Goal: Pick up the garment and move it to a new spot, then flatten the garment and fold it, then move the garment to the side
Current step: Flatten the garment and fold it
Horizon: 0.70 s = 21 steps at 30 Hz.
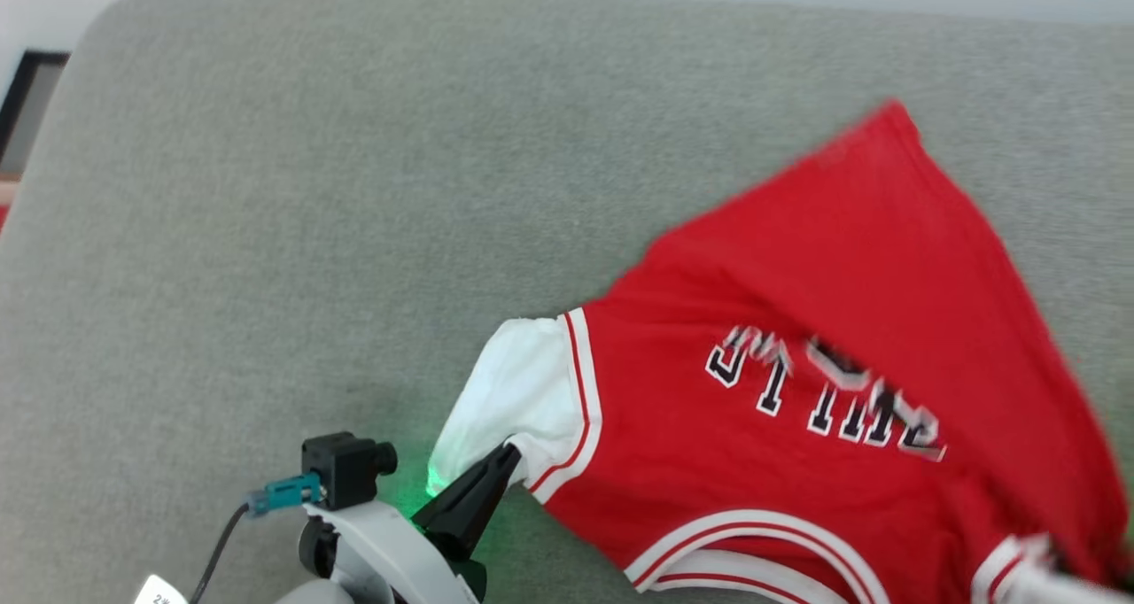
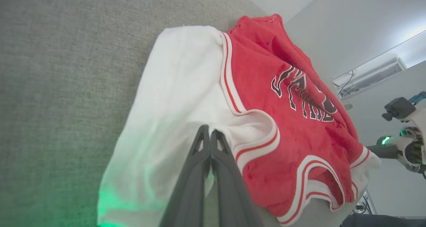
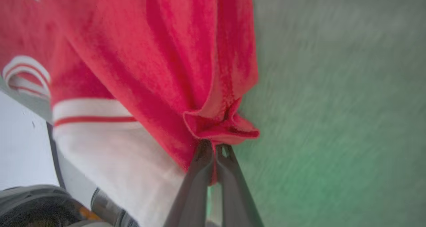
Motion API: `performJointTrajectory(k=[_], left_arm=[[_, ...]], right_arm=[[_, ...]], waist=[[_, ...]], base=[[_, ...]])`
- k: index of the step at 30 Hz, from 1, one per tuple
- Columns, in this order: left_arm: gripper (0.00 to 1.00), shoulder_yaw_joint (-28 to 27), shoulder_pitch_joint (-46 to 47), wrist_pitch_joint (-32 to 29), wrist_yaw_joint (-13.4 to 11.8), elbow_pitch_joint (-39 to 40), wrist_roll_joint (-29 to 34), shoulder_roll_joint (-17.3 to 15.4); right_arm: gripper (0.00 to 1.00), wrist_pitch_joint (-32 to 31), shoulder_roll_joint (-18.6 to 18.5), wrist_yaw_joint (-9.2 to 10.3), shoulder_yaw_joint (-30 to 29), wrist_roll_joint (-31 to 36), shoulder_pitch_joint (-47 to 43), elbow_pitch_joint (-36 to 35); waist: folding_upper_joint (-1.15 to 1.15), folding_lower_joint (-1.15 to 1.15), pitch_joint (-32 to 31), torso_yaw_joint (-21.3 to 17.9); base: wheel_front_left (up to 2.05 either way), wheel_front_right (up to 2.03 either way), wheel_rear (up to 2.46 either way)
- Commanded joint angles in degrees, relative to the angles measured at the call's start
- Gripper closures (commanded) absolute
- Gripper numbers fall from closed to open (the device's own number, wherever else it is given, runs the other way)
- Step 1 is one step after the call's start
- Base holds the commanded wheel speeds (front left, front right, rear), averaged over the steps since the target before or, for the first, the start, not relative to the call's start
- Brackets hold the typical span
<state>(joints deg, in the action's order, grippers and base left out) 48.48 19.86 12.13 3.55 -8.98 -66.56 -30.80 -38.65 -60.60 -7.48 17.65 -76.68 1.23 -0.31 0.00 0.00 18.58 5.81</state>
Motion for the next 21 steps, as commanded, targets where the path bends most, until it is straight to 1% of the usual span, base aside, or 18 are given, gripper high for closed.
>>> performJointTrajectory(k=[1,4,6,11,12,13,14,17,21], left_arm=[[1.0,-0.1,-0.4,0.0,-0.2,0.3,-0.1,-0.3],[1.0,-0.1,-1.1,-0.2,-0.6,0.8,-0.2,-0.9],[1.0,0.0,-1.3,-0.2,-0.7,1.1,-0.3,-1.1],[1.0,0.1,-1.4,-0.8,-1.0,1.5,-0.3,-1.6],[1.0,0.1,-1.4,-0.9,-1.0,1.6,-0.4,-1.7],[1.0,0.1,-1.4,-0.9,-1.0,1.7,-0.4,-1.8],[1.0,0.0,-1.5,-0.9,-1.0,1.8,-0.5,-1.9],[1.0,0.0,-2.0,-0.9,-1.3,2.1,-0.6,-2.4],[1.0,-0.1,-2.5,-0.8,-1.6,2.7,-0.8,-2.7]], right_arm=[[1.0,0.4,0.5,-0.01,-0.1,-0.1,-2.8,-1.1],[1.0,1.1,1.7,-0.01,0.4,1.4,-9.9,-4.3],[1.0,0.6,3.3,-0.02,1.2,2.6,-13.1,-5.4],[1.0,-0.9,7.5,-0.01,2.0,8.1,-15.1,-5.8],[0.78,0.0,8.9,-0.01,1.1,9.4,-14.4,-5.5],[0.35,0.7,10.1,-0.01,0.1,10.2,-13.8,-5.2],[0.0,1.1,10.7,-0.01,-0.9,11.0,-13.4,-5.4],[0.0,1.9,11.2,0.03,-5.1,11.9,-13.2,-7.1],[0.0,1.0,9.3,0.01,-12.6,9.5,-15.2,-12.8]], waist=[[0.0,0.0,-1.5,-1.6],[0.0,0.0,-1.8,-2.1],[0.0,0.0,-1.9,-2.2],[0.0,0.0,-2.2,-2.4],[0.0,0.0,-2.2,-2.5],[0.0,0.0,-2.3,-2.5],[0.0,0.0,-2.4,-2.6],[0.0,0.0,-2.7,-3.1],[0.0,0.0,-2.8,-3.5]], base=[[0.0,0.0,0.0],[0.0,0.0,0.0],[0.0,0.0,0.0],[0.0,0.0,0.0],[0.0,0.0,0.0],[0.0,0.0,0.0],[0.0,0.0,0.0],[0.0,0.0,0.0],[0.0,0.0,0.0]])
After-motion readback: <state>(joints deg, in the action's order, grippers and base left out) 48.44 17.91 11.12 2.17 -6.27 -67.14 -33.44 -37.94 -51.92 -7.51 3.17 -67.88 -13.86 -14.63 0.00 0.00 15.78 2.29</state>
